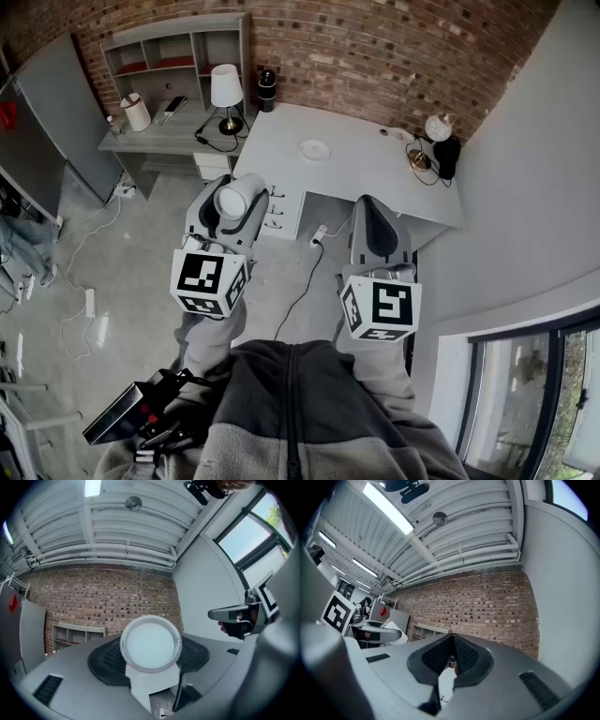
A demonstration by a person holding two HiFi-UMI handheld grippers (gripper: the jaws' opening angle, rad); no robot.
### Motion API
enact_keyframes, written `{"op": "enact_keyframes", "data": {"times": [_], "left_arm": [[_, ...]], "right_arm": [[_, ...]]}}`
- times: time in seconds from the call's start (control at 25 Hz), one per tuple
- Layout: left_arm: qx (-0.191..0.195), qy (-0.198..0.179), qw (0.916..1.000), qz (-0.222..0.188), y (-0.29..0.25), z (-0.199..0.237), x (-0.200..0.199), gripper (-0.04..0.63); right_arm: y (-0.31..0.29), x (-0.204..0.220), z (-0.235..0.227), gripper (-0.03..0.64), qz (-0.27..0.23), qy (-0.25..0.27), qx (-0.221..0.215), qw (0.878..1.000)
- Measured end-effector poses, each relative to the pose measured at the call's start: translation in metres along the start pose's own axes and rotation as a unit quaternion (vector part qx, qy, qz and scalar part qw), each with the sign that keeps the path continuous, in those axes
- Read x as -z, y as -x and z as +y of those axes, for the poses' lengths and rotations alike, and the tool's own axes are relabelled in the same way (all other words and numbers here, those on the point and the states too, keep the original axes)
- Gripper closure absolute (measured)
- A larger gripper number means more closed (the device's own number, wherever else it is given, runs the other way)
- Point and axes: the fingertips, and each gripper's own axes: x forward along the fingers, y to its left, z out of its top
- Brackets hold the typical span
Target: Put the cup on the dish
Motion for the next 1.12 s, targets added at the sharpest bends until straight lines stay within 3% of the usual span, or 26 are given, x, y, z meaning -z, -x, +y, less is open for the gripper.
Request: {"op": "enact_keyframes", "data": {"times": [1.12], "left_arm": [[0.033, 0.018, 0.9991, 0.018, 0.007, 0.044, 0.033, 0.330]], "right_arm": [[-0.014, 0.026, 0.050, 0.617, 0.025, 0.015, 0.017, 0.999]]}}
